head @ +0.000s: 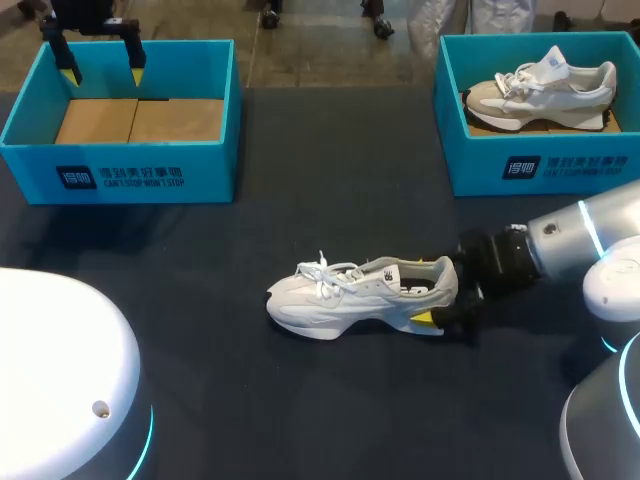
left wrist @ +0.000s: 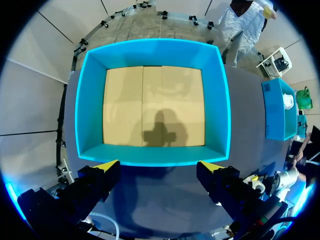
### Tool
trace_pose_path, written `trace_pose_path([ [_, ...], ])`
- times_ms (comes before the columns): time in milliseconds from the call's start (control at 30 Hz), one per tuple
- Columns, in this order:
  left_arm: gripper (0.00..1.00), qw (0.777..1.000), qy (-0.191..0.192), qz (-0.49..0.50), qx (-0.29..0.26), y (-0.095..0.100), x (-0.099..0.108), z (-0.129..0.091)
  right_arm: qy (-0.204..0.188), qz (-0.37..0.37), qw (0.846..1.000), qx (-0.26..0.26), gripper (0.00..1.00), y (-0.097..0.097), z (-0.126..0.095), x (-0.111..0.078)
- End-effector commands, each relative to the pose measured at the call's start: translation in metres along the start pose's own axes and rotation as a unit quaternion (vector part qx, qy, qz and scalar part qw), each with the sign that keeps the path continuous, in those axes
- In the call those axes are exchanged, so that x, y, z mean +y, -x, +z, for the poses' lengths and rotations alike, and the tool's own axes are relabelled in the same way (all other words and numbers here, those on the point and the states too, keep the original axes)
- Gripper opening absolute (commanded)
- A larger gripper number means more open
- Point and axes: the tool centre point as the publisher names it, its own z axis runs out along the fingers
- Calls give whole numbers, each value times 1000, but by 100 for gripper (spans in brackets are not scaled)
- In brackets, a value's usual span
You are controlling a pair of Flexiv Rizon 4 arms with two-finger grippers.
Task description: Take the shoe out of the shoebox, open the shoe tongue, remove and reinsert the insole, then place the shoe into the shoebox
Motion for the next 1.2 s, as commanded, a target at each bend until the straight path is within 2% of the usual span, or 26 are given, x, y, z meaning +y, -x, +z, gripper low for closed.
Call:
trace_pose_path([
  [33, 100, 1000, 0, 0, 0, 0, 1, 0, -5, 7, 1000, -8, 0, -2, 8, -1],
  [1200, 100, 1000, 0, 0, 0, 0, 1, 0, -2, 6, 1000, -16, 0, -2, 9, -2],
])
